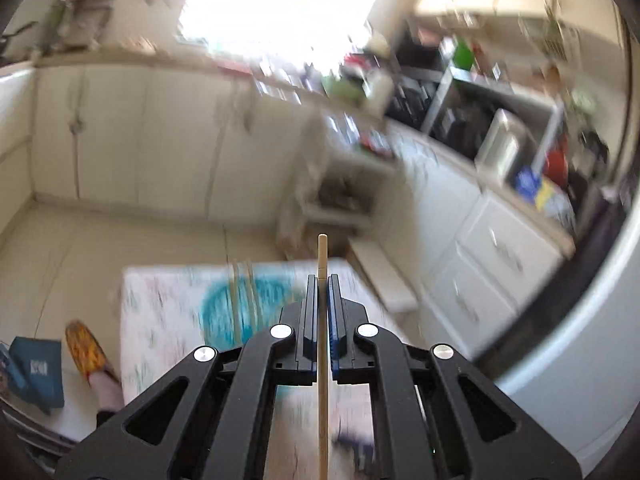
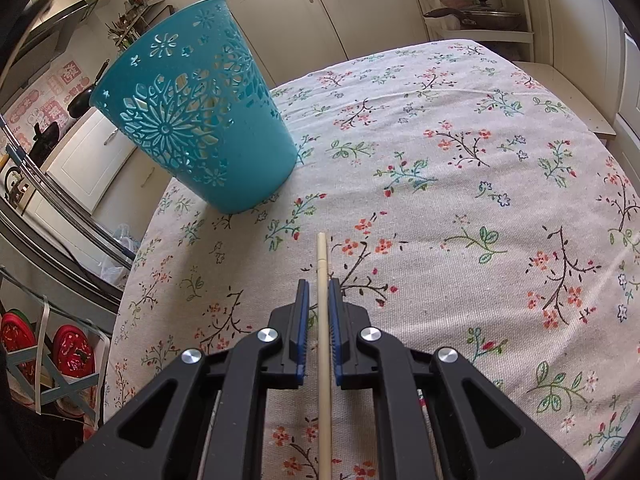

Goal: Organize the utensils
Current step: 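Grasp the stick with the left gripper and drop it into the bin, then carry the held stick with the right gripper over the bin and drop it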

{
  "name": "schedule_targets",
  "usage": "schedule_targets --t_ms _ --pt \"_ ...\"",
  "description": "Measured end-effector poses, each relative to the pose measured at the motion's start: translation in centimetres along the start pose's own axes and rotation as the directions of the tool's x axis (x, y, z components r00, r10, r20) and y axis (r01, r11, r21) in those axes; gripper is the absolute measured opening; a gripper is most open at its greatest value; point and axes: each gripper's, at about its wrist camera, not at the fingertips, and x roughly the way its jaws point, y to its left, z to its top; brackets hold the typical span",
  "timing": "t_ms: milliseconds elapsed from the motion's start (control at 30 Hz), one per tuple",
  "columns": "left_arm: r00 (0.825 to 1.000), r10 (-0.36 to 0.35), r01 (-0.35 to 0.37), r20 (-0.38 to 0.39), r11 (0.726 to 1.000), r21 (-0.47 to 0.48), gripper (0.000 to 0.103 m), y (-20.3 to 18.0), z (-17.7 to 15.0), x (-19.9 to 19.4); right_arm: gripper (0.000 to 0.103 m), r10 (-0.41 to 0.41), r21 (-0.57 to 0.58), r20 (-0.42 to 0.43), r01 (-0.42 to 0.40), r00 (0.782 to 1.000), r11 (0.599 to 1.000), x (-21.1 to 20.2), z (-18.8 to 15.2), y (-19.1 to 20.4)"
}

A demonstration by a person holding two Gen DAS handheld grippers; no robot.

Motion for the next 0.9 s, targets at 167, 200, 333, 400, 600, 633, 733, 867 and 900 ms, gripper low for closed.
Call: schedule_targets --t_ms 167,200,333,400,600,633,733,867,900 --pt "0.971 0.146 -0.144 0.191 0.989 -0.02 0.004 -0.4 3.3 2.6 0.01 0.002 -0.001 0.0 -0.002 1.0 1.0 -0.1 0.0 -0.1" --pt "0.963 0.175 -0.176 0.205 0.984 -0.016 0.004 -0.1 3.5 3.6 0.01 0.004 -0.001 0.0 -0.004 1.0 1.0 -0.1 0.1 -0.1" --pt "0.925 0.315 -0.324 0.211 0.946 0.006 0.004 0.5 2.5 8.0 0.01 0.002 -0.005 0.001 -0.002 1.0 1.0 -0.1 0.1 0.0" --pt "0.916 0.358 -0.368 0.182 0.929 0.024 0.004 1.1 1.4 9.9 0.01 -0.003 -0.013 0.002 0.003 1.0 1.0 -0.1 0.1 0.1" --pt "0.913 0.388 -0.398 0.127 0.915 0.063 0.017 1.7 -2.2 9.3 0.01 -0.01 -0.024 -0.002 0.01 1.0 1.0 0.0 0.1 0.3" --pt "0.909 0.397 -0.407 0.13 0.911 0.062 0.032 1.9 -2.8 8.4 0.01 -0.013 -0.028 -0.003 0.013 1.0 1.0 0.0 0.1 0.3" --pt "0.884 0.433 -0.445 0.174 0.895 0.037 0.065 2.5 -4.8 4.3 0.01 -0.03 -0.051 -0.005 0.03 1.0 0.998 0.0 0.1 0.6" --pt "0.856 0.488 -0.499 0.171 0.866 0.021 0.078 3.9 -8.9 0.2 0.01 -0.078 -0.108 0.006 0.078 0.997 0.991 0.2 0.0 1.4" --pt "0.854 0.497 -0.505 0.152 0.863 0.019 0.08 4.3 -9.9 -0.1 0.01 -0.095 -0.128 0.011 0.096 0.995 0.987 0.2 -0.1 1.8"
